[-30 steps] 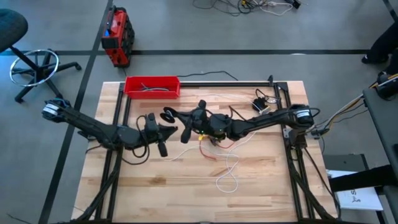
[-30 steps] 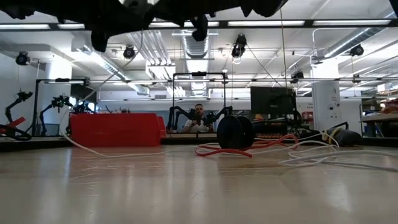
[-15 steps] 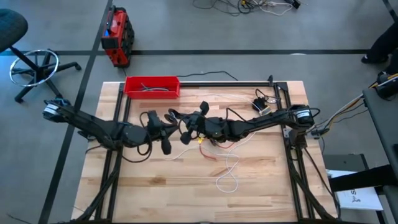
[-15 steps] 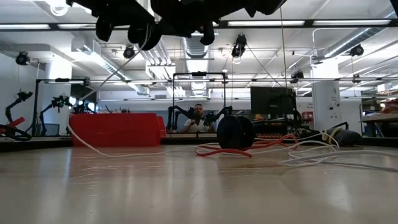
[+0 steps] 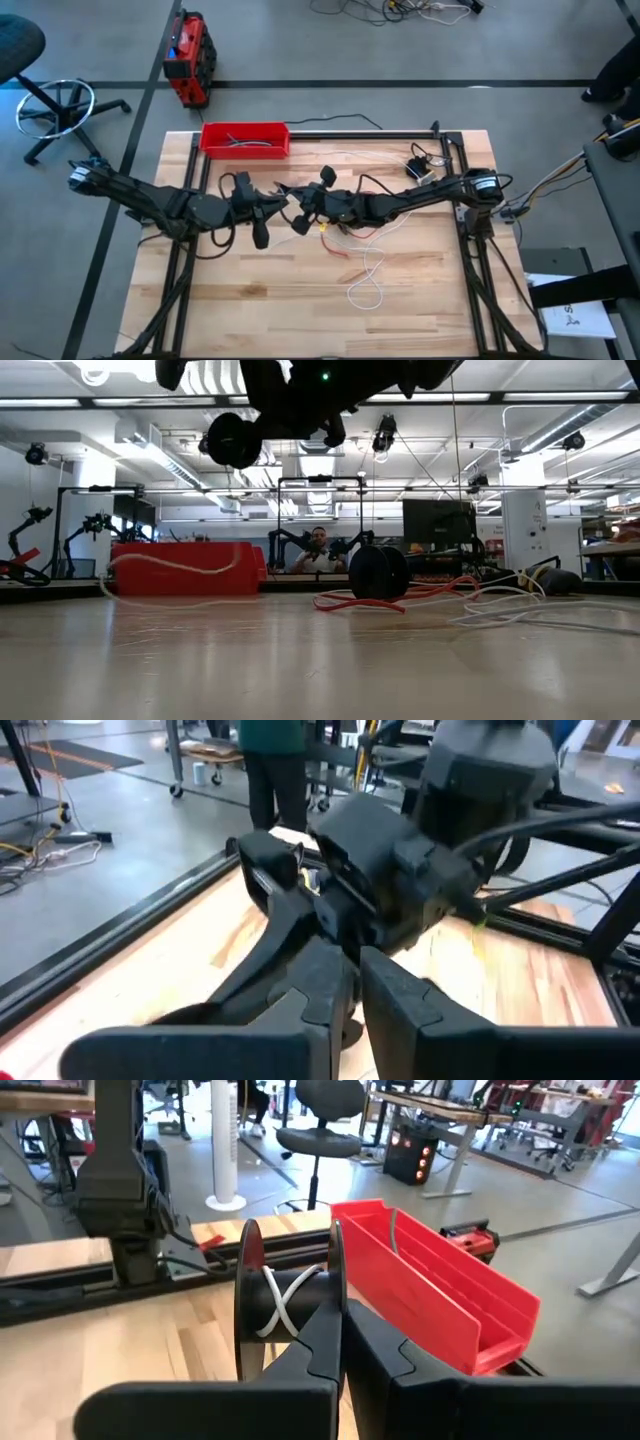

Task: Coil cords
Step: Coil the white wire onto the black spool

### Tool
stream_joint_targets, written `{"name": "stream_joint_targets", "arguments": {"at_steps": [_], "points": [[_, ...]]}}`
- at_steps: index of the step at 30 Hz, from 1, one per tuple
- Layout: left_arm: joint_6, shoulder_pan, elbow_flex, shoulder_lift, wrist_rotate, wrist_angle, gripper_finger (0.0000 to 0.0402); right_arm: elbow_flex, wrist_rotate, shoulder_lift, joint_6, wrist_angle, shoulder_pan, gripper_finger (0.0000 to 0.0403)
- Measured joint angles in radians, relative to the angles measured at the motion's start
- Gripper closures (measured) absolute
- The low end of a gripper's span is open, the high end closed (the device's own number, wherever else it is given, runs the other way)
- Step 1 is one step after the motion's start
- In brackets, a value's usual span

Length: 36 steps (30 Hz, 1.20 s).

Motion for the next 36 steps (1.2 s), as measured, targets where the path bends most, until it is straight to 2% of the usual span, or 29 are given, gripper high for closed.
{"name": "stream_joint_targets", "arguments": {"at_steps": [6,13,15,20,23,26,30,36], "points": [[-0.007,-0.032,-0.043,-0.041,-0.013,-0.032,0.0363,0.0,0.0,-0.027,0.0,0.003,0.0,0.0403],[-0.089,-0.08,-0.173,-0.097,-0.123,0.004,0.0345,0.0,-0.003,-0.065,-0.007,0.032,0.0,0.0403],[-0.11,-0.083,-0.243,-0.093,-0.126,0.074,0.0336,0.0,-0.004,-0.078,-0.02,0.043,0.0,0.0403],[-0.099,-0.078,-0.432,-0.028,-0.132,0.397,0.0306,0.0,-0.007,-0.095,-0.041,0.078,0.002,0.0403],[-0.077,-0.076,-0.512,0.019,-0.177,0.526,0.0286,0.0,-0.036,-0.101,-0.042,0.078,0.002,0.0403],[-0.07,-0.076,-0.546,0.053,-0.216,0.565,0.0265,0.0,-0.049,-0.105,-0.043,0.077,0.006,0.0403],[-0.069,-0.076,-0.56,0.081,-0.219,0.564,0.0244,0.0,-0.05,-0.108,-0.053,0.079,0.009,0.0403],[-0.059,-0.076,-0.561,0.111,-0.225,0.55,0.0233,0.0,-0.05,-0.109,-0.06,0.079,0.009,0.0403]]}}
